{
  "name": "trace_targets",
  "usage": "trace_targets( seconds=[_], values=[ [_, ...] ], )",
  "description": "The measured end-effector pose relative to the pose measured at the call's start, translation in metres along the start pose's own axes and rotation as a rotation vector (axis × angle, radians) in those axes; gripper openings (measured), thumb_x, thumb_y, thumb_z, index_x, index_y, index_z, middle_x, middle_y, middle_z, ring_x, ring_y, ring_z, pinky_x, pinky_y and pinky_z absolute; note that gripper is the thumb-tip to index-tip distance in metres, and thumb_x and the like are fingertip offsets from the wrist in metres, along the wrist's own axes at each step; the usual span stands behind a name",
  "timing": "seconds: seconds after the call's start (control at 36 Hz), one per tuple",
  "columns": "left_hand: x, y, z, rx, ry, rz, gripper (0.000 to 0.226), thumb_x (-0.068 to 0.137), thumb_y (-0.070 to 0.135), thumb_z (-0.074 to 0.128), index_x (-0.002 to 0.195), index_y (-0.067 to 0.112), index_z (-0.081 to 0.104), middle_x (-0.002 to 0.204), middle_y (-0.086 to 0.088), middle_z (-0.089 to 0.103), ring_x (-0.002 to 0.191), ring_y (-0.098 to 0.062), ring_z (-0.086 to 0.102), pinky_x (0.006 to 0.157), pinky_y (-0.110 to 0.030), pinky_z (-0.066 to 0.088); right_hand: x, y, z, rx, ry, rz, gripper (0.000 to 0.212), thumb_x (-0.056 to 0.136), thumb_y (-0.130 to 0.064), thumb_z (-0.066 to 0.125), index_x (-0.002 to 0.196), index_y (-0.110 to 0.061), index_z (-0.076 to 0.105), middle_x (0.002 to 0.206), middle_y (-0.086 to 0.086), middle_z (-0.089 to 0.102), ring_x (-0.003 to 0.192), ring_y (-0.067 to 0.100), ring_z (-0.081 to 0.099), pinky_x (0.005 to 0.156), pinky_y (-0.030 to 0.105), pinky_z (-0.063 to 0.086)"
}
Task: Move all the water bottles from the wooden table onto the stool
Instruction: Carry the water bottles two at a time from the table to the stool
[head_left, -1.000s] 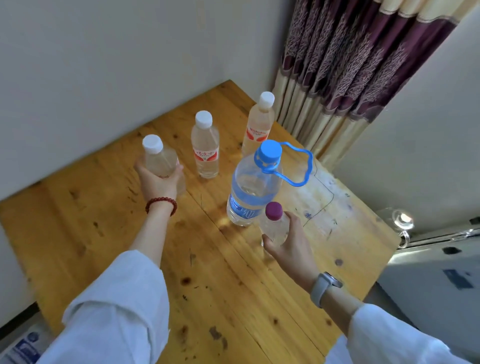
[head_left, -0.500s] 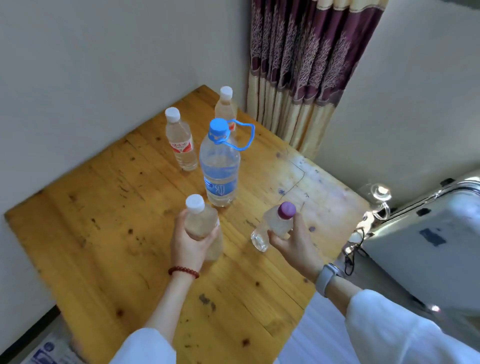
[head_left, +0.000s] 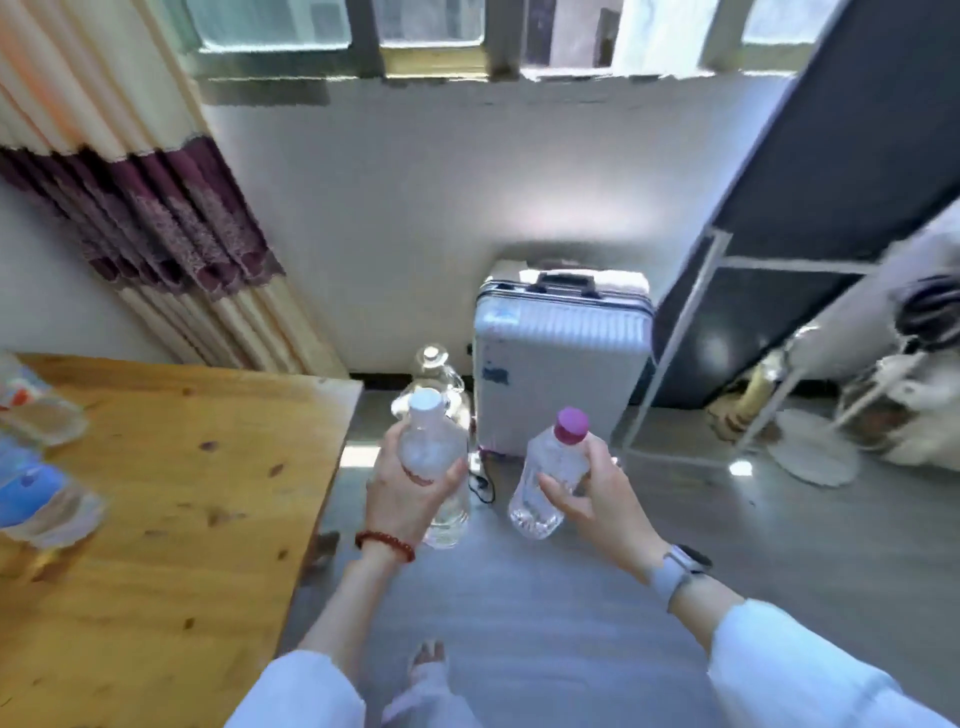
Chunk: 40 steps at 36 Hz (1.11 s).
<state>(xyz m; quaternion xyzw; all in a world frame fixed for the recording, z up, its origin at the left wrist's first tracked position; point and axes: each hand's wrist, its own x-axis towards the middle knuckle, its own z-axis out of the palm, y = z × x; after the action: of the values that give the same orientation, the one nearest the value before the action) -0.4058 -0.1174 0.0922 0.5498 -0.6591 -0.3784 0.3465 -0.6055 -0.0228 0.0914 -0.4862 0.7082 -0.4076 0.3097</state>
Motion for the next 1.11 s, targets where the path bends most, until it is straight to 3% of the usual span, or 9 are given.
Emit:
trace_targets(
  seconds=[0.11, 0.22, 0.31, 0.39, 0.53, 0.61, 0.81, 0.94, 1.11],
  values=[
    [-0.009, 0.062, 0.094, -0.037, -0.183, 0.121, 0.068, 0.064, 0.031, 0.081, 0.119, 0.012, 0.045, 0.105, -0.005, 0.061, 0.087, -0.014, 0.060, 0.081, -0.030, 0.048, -0.029, 0.046, -0.091, -0.022, 0.229, 0.117, 0.051, 0.077, -0.030, 0.069, 0.120, -0.025, 0.044, 0.111, -0.005, 0.057, 0.103, 0.018, 0.054, 0.087, 0.033, 0.043],
    [-0.019, 0.121, 0.197, -0.034, -0.353, 0.245, 0.068, 0.064, 0.038, 0.078, 0.119, 0.019, 0.044, 0.091, -0.003, 0.061, 0.062, 0.001, 0.055, 0.065, -0.017, 0.042, -0.064, 0.097, -0.175, -0.080, 0.470, 0.272, 0.063, 0.067, -0.053, 0.061, 0.121, -0.028, 0.040, 0.100, -0.006, 0.056, 0.092, 0.022, 0.056, 0.073, 0.031, 0.041],
    [-0.034, 0.167, 0.282, -0.065, -0.490, 0.296, 0.065, 0.063, 0.042, 0.078, 0.115, 0.029, 0.041, 0.090, 0.001, 0.061, 0.066, -0.004, 0.056, 0.062, -0.010, 0.040, -0.094, 0.137, -0.239, -0.088, 0.640, 0.346, 0.060, 0.067, -0.055, 0.061, 0.118, -0.034, 0.038, 0.094, -0.005, 0.058, 0.081, 0.019, 0.056, 0.067, 0.030, 0.041],
    [-0.053, 0.209, 0.368, -0.109, -0.625, 0.320, 0.067, 0.060, 0.045, 0.079, 0.113, 0.033, 0.038, 0.099, 0.006, 0.058, 0.084, -0.015, 0.059, 0.072, -0.023, 0.042, -0.120, 0.174, -0.303, -0.086, 0.798, 0.442, 0.059, 0.068, -0.046, 0.070, 0.115, -0.029, 0.039, 0.094, -0.005, 0.059, 0.080, 0.018, 0.058, 0.066, 0.027, 0.041],
    [-0.096, 0.280, 0.511, -0.140, -0.884, 0.399, 0.066, 0.060, 0.041, 0.078, 0.113, 0.036, 0.040, 0.102, 0.007, 0.059, 0.090, -0.015, 0.060, 0.077, -0.033, 0.051, -0.160, 0.236, -0.414, -0.140, 0.925, 0.576, 0.059, 0.070, -0.041, 0.073, 0.117, -0.020, 0.045, 0.087, -0.007, 0.055, 0.076, 0.014, 0.051, 0.062, 0.020, 0.033],
    [-0.127, 0.328, 0.593, -0.152, -0.998, 0.453, 0.063, 0.062, 0.038, 0.078, 0.113, 0.036, 0.042, 0.094, 0.013, 0.059, 0.080, 0.002, 0.057, 0.072, -0.024, 0.045, -0.185, 0.265, -0.482, -0.203, 0.977, 0.642, 0.057, 0.073, -0.040, 0.071, 0.121, -0.019, 0.048, 0.081, -0.010, 0.047, 0.072, 0.012, 0.044, 0.060, 0.018, 0.029],
    [-0.223, 0.434, 0.752, -0.144, -1.217, 0.637, 0.063, 0.063, 0.038, 0.077, 0.118, 0.034, 0.045, 0.089, 0.023, 0.056, 0.074, 0.016, 0.055, 0.058, -0.005, 0.040, -0.266, 0.320, -0.611, -0.201, 1.167, 0.790, 0.061, 0.073, -0.040, 0.071, 0.127, -0.021, 0.049, 0.111, 0.003, 0.062, 0.093, 0.021, 0.059, 0.082, 0.028, 0.046],
    [-0.314, 0.491, 0.856, -0.135, -1.356, 0.751, 0.058, 0.063, 0.037, 0.078, 0.111, 0.037, 0.047, 0.086, 0.028, 0.055, 0.073, 0.020, 0.053, 0.059, 0.004, 0.036, -0.329, 0.369, -0.689, -0.282, 1.322, 0.914, 0.058, 0.073, -0.046, 0.068, 0.124, -0.027, 0.049, 0.096, -0.003, 0.060, 0.083, 0.020, 0.059, 0.074, 0.030, 0.047],
    [-0.437, 0.548, 0.975, -0.062, -1.463, 0.843, 0.063, 0.063, 0.038, 0.078, 0.117, 0.026, 0.047, 0.076, 0.021, 0.057, 0.062, 0.010, 0.054, 0.058, -0.011, 0.039, -0.420, 0.447, -0.797, -0.317, 1.432, 0.949, 0.050, 0.074, -0.044, 0.067, 0.118, -0.022, 0.053, 0.075, -0.007, 0.047, 0.065, 0.014, 0.044, 0.063, 0.028, 0.038]
  ],
)
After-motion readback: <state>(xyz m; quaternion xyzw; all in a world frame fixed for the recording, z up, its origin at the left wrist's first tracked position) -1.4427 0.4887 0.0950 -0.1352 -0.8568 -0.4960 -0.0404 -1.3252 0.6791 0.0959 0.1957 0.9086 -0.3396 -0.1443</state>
